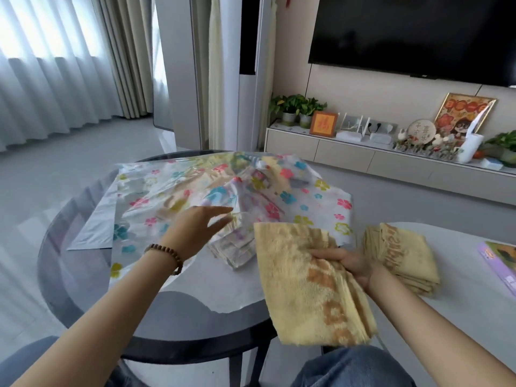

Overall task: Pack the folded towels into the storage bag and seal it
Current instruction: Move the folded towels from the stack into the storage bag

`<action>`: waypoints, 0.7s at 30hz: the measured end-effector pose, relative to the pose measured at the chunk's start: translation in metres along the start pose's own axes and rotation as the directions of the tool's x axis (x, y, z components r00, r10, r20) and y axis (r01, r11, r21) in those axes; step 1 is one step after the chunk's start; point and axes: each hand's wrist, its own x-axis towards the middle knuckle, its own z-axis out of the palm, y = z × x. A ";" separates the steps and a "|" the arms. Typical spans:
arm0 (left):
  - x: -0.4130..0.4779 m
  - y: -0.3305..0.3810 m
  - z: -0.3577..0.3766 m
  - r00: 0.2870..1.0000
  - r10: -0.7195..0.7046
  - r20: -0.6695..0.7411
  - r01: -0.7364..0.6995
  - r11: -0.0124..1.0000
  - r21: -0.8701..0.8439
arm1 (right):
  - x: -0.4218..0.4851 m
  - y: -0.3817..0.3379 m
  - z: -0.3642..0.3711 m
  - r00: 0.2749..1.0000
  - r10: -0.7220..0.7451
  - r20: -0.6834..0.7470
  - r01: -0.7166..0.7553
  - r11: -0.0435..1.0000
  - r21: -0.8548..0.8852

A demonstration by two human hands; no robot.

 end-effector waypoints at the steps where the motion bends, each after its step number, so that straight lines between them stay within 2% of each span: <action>1: 0.003 0.000 -0.001 0.999 -0.013 -0.034 0.012 1.000 -0.018 | 0.006 0.003 0.002 1.000 0.023 0.011 -0.023 1.000 -0.009; 5: 0.014 0.003 -0.009 0.991 -0.015 -0.131 0.004 0.996 -0.088 | 0.034 0.009 0.017 0.996 0.064 0.068 -0.063 0.998 -0.023; 7: 0.019 0.004 -0.013 0.976 -0.088 -0.201 0.044 0.976 -0.213 | 0.047 0.005 0.023 0.993 0.066 0.101 -0.063 0.997 -0.041; 10: 0.024 0.006 -0.021 0.947 -0.217 -0.238 0.086 0.883 -0.462 | 0.062 0.000 0.033 0.991 0.059 0.118 -0.051 0.997 -0.065; 12: 0.025 0.007 -0.025 0.944 -0.244 -0.220 0.092 0.839 -0.536 | 0.074 -0.003 0.039 0.999 -0.012 0.039 0.011 1.000 0.009; 15: 0.023 0.007 -0.028 0.944 -0.252 -0.213 0.085 0.810 -0.580 | 0.098 -0.011 0.046 0.965 -0.231 -0.122 0.251 0.950 0.184; 17: 0.023 0.006 -0.028 0.944 -0.251 -0.216 0.078 0.803 -0.590 | 0.119 -0.022 0.044 0.884 -0.364 -0.295 0.450 0.836 0.315; 19: 0.023 0.006 -0.028 0.944 -0.249 -0.218 0.074 0.801 -0.594 | 0.136 -0.029 0.037 0.773 -0.421 -0.475 0.607 0.708 0.360; 21: 0.023 0.005 -0.027 0.947 -0.244 -0.207 0.077 0.803 -0.591 | 0.148 -0.028 0.029 0.750 -0.355 -0.558 0.606 0.707 0.364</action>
